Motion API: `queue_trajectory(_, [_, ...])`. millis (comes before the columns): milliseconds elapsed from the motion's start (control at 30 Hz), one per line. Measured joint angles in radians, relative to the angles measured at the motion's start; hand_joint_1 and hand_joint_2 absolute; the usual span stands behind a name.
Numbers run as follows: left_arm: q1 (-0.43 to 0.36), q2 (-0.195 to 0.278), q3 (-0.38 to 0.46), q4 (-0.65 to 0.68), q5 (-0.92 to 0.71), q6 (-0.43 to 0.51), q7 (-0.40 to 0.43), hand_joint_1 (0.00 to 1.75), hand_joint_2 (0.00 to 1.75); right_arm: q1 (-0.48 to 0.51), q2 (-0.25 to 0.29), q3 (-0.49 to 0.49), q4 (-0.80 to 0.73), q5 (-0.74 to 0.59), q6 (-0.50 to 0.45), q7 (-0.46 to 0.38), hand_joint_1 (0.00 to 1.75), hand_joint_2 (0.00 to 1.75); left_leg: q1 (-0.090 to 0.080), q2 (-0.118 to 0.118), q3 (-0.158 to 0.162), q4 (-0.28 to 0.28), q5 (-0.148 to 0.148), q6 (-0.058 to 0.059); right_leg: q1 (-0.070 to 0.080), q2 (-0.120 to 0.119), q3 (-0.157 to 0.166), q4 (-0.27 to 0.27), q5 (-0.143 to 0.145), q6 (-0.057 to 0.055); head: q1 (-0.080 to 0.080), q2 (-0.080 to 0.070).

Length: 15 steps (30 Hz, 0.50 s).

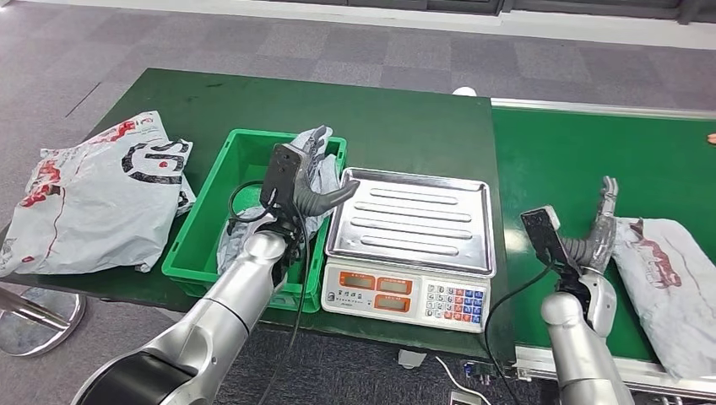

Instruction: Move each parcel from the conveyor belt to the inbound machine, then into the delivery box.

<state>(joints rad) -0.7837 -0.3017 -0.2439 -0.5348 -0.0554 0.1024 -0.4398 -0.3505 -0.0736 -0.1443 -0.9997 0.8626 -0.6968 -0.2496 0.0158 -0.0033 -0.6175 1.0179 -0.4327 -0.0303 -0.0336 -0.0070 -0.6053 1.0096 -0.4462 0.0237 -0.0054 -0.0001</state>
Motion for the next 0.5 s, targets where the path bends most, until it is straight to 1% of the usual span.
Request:
queue_trajectory(100, [-0.002,-0.001,-0.011,0.000,0.000,0.009,-0.007,0.00,1.75,-0.005,0.001,-0.064,0.028,0.143,0.000,0.050,0.00,1.75,0.000,0.000,0.000,0.000,0.000,0.000,0.000,0.000,0.000,0.000,0.000,0.000,0.000,0.000])
queue_trajectory(167, [-0.003,-0.002,-0.015,0.000,0.002,0.013,-0.010,0.00,1.75,-0.008,0.001,-0.115,0.049,0.213,0.000,0.077,0.00,1.75,0.000,-0.001,0.000,0.000,0.000,0.000,0.000,-0.002,0.000,0.000,0.000,0.000,0.000,0.000])
queue_trajectory(267, [-0.005,-0.003,-0.017,0.000,0.002,0.015,-0.010,0.00,1.75,-0.010,0.001,-0.165,0.070,0.234,0.000,0.087,0.00,1.75,0.000,0.000,0.000,0.000,0.000,0.000,0.000,0.000,0.000,0.000,0.000,0.000,0.000,0.000])
queue_trajectory(400, [-0.006,-0.004,-0.022,0.000,0.002,0.015,-0.010,0.00,1.75,-0.013,0.001,-0.198,0.089,0.246,0.000,0.096,0.00,1.75,0.000,0.001,0.000,0.000,0.000,0.000,0.000,0.001,0.000,0.000,0.000,0.000,0.000,0.000])
queue_trajectory(500, [-0.007,-0.004,-0.022,0.000,0.003,0.016,-0.011,0.00,1.75,-0.021,-0.002,-0.220,0.119,0.286,-0.001,0.140,0.00,1.75,0.000,0.001,0.000,0.000,0.000,0.000,0.000,0.001,0.000,0.000,0.000,0.000,0.000,0.000])
